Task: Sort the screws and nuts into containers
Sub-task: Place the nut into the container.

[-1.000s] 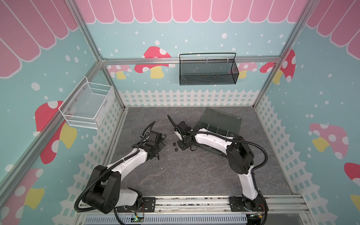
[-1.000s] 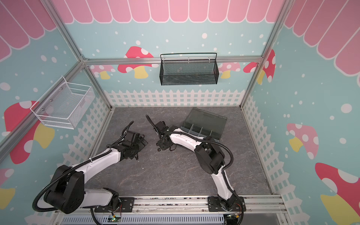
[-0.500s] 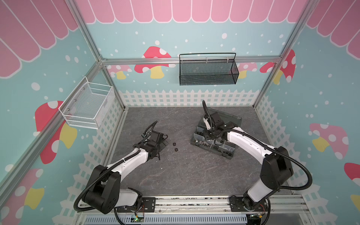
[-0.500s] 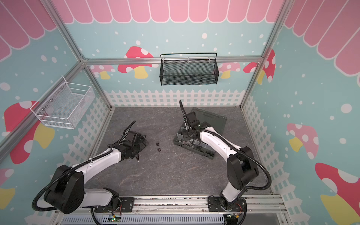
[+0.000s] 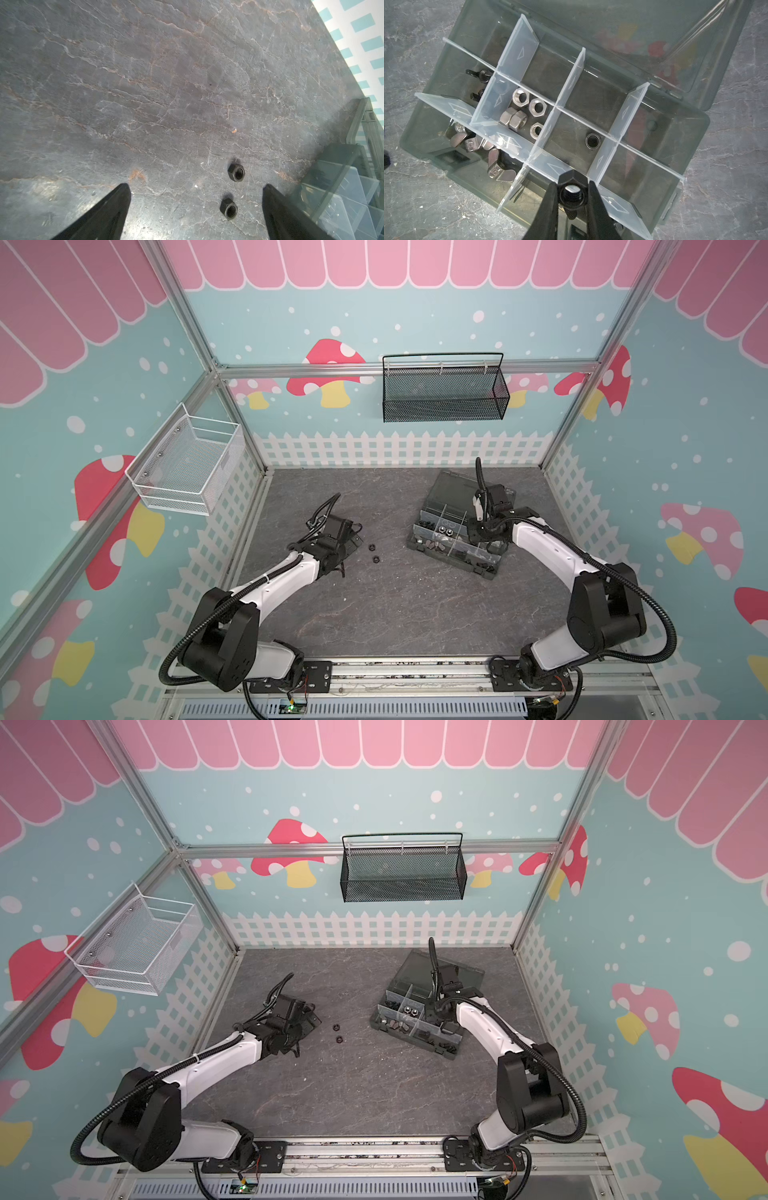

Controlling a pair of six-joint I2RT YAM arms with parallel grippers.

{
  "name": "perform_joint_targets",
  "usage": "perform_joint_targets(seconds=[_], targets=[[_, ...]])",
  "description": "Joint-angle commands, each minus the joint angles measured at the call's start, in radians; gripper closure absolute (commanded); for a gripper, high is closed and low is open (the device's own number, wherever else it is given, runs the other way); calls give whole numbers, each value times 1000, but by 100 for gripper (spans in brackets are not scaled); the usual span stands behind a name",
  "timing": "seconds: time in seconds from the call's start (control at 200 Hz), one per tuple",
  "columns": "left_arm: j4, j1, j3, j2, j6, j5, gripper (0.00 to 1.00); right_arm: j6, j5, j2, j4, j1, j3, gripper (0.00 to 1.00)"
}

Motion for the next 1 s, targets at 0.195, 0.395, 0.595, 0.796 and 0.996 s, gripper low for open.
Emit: perform_joint_targets(seconds=[0.195, 0.395, 0.595, 0.796, 0.996], targets=[[-17, -3, 24, 17, 6, -21, 0, -22, -44, 81, 37, -8, 7, 97], [-20, -3, 23, 15, 6, -25, 0, -19, -44, 108, 44, -8, -7, 79], [-28, -3, 21, 11, 8, -29, 0, -17, -31, 113, 42, -8, -10, 68], [-30, -3, 22, 14, 6, -34, 0, -20, -30, 90, 28, -8, -1, 64], [-30, -3, 24, 15, 4, -33, 0, -21, -57, 44, 8, -3, 23, 63]])
